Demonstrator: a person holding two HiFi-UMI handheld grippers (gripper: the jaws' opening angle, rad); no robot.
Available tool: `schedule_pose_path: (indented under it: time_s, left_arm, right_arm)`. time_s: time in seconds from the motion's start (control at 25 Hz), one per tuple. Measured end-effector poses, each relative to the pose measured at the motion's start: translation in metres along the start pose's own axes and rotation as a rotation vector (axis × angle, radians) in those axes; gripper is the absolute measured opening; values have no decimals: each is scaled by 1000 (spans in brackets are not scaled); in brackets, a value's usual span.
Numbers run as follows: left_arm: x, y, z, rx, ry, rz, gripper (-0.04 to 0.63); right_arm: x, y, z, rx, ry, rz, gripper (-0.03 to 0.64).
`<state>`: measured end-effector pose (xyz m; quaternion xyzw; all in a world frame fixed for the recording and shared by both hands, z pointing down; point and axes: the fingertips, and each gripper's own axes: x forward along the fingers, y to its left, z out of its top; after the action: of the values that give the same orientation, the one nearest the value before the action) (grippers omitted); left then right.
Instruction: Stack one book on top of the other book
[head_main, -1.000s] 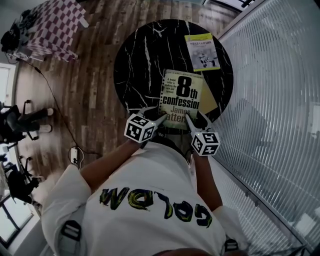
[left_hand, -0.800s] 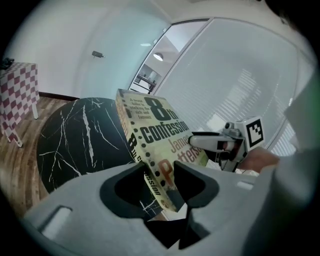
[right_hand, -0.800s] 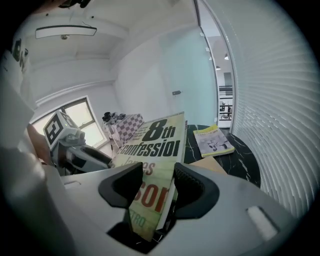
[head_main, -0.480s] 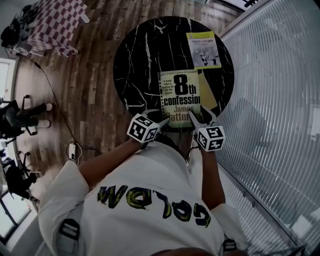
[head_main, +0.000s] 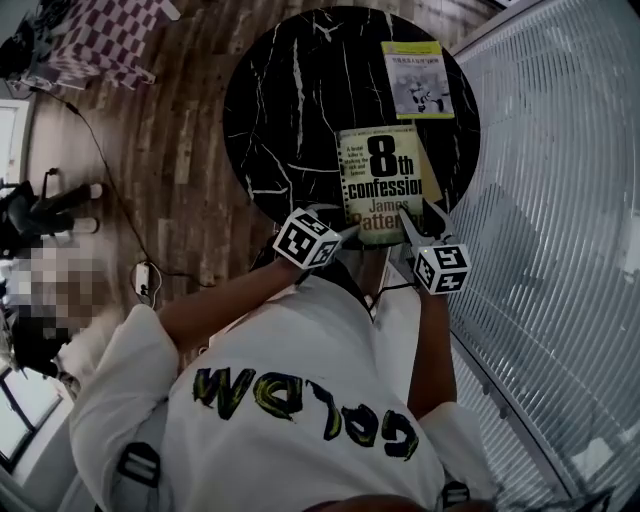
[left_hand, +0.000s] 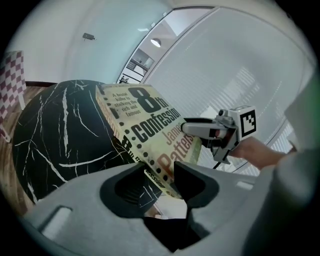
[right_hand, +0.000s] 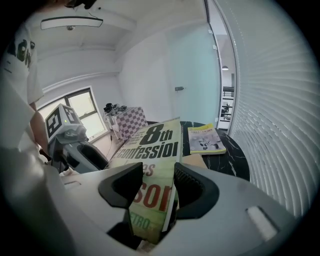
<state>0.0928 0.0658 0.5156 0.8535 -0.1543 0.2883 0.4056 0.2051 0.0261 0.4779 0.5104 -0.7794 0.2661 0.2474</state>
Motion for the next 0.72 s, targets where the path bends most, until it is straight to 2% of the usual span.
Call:
schedule_pose_path:
  time_s: [0.2,0.4,0.72]
  left_arm:
    - [20,-6,2,-15,9,-21,192]
    - [43,-12,7,14,19,-59,192]
    - [69,-19,5,-7,29,-80,192]
  right_arm:
    - [1,-18,-1,-42,14,15,202]
    - [6,-43,-2,-59,26,29,202]
    - [12,-65,-14,-88,48,75,201]
